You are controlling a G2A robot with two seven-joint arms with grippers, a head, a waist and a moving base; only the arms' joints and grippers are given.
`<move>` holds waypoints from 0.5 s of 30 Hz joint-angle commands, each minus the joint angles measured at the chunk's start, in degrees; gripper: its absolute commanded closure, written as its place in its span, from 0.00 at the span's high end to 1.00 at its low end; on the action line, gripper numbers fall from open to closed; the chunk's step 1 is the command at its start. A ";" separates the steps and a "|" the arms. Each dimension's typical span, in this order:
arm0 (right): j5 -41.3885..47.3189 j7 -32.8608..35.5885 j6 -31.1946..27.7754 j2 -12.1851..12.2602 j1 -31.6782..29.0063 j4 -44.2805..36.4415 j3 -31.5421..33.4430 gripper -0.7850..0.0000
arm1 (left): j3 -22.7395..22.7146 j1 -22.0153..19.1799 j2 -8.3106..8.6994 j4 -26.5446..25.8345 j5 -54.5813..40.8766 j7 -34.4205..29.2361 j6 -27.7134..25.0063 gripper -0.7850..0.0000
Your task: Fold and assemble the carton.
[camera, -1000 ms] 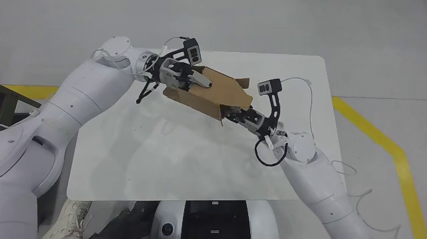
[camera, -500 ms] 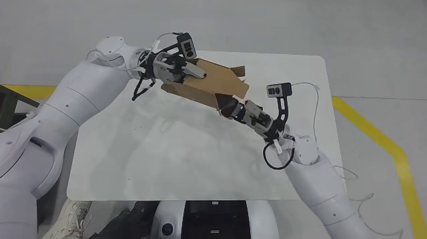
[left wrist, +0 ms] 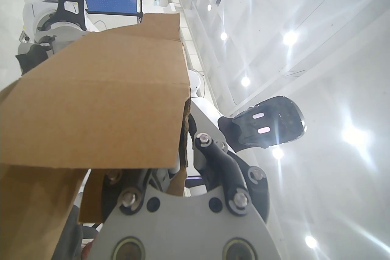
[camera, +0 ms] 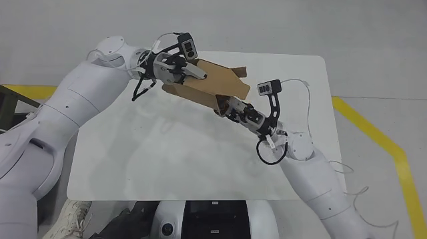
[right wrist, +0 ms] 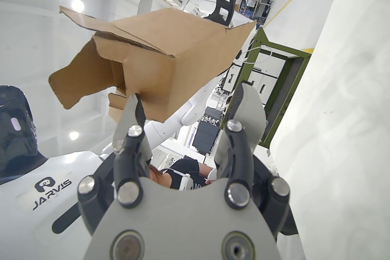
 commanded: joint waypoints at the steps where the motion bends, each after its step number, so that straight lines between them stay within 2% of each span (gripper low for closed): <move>1: -0.44 -0.37 0.11 -0.06 0.11 -0.20 -0.09 0.62 | 0.11 0.11 -0.09 -0.05 0.27 0.00 0.15 0.00; 7: -2.08 -1.48 0.96 -0.16 0.15 -0.83 -0.37 0.50 | 0.18 0.11 -0.31 0.17 0.86 0.00 -0.01 0.00; 15: -3.65 -2.86 1.58 -0.26 -0.05 -1.37 -0.46 0.38 | 0.03 0.23 -0.36 0.10 1.35 0.00 -0.45 0.00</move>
